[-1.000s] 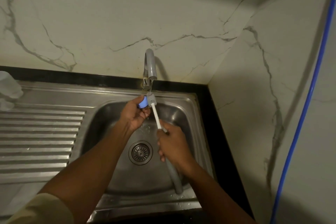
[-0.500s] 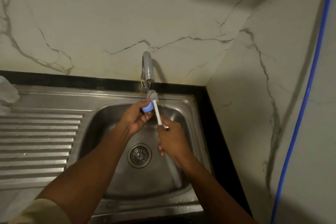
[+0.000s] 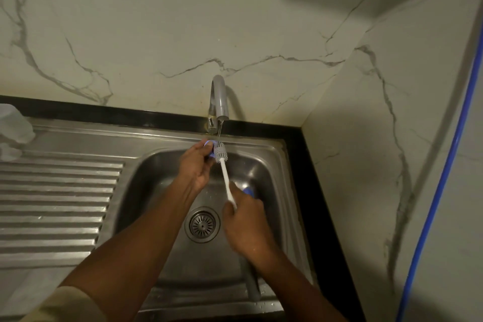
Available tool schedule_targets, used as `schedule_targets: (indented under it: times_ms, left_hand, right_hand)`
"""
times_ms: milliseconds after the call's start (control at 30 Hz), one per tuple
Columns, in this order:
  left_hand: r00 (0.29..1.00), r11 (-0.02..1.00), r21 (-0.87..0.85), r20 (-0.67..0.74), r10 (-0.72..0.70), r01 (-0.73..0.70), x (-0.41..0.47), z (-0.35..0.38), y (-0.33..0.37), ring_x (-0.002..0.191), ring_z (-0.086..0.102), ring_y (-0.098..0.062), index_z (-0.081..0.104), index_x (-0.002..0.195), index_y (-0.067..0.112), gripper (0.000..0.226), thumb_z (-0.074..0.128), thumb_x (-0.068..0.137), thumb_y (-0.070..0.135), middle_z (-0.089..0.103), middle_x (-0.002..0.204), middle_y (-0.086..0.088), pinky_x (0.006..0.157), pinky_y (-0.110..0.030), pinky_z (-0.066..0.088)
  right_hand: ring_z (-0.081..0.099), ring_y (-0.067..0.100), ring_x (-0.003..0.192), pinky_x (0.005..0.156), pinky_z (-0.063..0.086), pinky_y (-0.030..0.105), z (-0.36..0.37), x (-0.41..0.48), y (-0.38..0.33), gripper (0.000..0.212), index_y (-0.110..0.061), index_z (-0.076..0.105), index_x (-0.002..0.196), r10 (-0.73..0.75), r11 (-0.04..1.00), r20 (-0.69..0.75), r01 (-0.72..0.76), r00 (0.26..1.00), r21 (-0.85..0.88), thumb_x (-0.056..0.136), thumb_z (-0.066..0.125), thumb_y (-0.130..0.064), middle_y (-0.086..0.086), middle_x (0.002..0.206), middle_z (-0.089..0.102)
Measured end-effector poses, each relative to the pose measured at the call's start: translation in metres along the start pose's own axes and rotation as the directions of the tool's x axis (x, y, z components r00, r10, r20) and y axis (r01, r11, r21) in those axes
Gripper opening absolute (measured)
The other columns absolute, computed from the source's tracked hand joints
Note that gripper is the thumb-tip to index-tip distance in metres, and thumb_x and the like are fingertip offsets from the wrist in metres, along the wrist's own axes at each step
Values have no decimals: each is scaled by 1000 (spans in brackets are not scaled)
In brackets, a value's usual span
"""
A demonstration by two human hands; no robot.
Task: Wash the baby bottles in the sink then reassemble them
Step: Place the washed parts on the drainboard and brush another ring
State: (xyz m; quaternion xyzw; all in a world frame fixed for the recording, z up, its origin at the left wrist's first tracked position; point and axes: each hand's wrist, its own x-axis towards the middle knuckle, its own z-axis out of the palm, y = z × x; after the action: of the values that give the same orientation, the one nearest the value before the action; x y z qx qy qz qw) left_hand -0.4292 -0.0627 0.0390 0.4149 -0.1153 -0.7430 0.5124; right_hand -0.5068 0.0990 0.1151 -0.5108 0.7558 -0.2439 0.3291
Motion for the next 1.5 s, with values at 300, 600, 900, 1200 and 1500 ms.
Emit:
schedule_targets:
  times_ms: [300,600,900,1200,1500]
  left_hand:
    - [999,998,-60,-44,-20,17,2,9,6,87,69,-22,62,112,9,21,55,97,-3,67,112,-18,62,-27,62]
    - [998,997,-74,-43,-35,31,-7,11,7,104,69,-29,67,110,1,18,63,93,1,69,111,-19,83,-36,61]
    - [997,998,23,-46,-62,63,-4,10,3,98,71,-27,67,110,4,18,62,93,2,70,109,-17,75,-33,62]
    - [999,997,57,26,-44,43,3,18,-3,97,71,-25,65,114,2,20,61,94,5,69,115,-19,72,-30,60]
    - [994,995,-5,36,-103,103,7,16,1,101,67,-25,61,110,4,14,59,97,8,63,115,-18,69,-34,62]
  right_hand:
    - [61,8,69,59,53,22,11,8,-12,44,-30,47,143,-28,999,-21,28,999,35,102,43,-18,-6,90,61]
    - [67,16,76,67,60,35,3,24,-11,44,-32,46,144,-43,999,-32,44,999,25,101,45,-21,6,99,67]
    - [68,20,71,63,61,37,-7,28,-2,41,-29,50,141,-10,999,-11,10,1000,32,101,45,-19,10,97,69]
    - [67,18,64,58,58,31,-11,37,15,43,-34,50,141,-50,996,-67,55,996,75,100,48,-21,8,88,70]
    - [59,-5,64,60,42,6,-61,14,105,19,-32,64,93,25,999,-270,-14,962,41,86,57,-15,-12,72,63]
